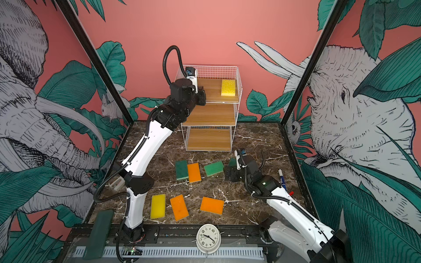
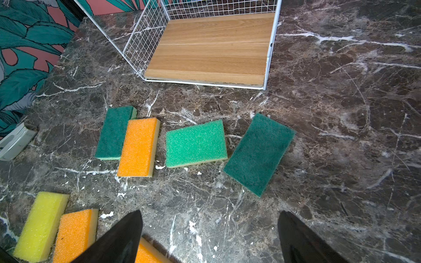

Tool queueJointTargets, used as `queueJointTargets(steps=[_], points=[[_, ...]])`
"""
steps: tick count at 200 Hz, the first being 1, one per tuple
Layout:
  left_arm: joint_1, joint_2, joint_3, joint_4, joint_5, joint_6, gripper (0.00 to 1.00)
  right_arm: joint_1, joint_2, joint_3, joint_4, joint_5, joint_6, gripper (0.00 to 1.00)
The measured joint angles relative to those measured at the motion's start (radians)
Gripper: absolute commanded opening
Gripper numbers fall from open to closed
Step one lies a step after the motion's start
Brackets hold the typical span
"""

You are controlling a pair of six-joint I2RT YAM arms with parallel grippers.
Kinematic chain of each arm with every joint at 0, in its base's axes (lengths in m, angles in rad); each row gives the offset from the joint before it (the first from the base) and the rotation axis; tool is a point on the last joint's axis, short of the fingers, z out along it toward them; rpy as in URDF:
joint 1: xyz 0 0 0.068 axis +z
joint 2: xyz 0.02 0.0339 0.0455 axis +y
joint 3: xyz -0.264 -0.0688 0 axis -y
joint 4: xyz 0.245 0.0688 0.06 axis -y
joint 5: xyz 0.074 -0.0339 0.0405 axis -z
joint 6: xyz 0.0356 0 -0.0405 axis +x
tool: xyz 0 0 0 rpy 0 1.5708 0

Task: Place and organize the cleaning sponges onto the shelf
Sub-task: 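Lower the green pad onto the top shelf beside the yellow sponge and release, then push the green pad farther onto the top shelf with the left gripper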

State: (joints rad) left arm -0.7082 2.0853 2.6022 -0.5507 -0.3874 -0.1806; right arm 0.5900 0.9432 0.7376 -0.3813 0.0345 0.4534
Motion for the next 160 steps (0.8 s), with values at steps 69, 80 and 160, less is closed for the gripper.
queueJointTargets(steps=[69, 80, 160], points=[[0.050, 0.037, 0.017, 0.001, 0.032, -0.071, 0.25, 0.000, -0.001, 0.000, -0.002, 0.014, -0.021, 0.96], [0.055, 0.040, 0.017, 0.000, 0.036, -0.080, 0.25, 0.000, -0.001, 0.000, -0.002, 0.014, -0.023, 0.96], [0.055, 0.048, 0.023, -0.035, 0.014, -0.097, 0.26, -0.004, 0.000, 0.000, -0.003, 0.018, -0.037, 0.96]])
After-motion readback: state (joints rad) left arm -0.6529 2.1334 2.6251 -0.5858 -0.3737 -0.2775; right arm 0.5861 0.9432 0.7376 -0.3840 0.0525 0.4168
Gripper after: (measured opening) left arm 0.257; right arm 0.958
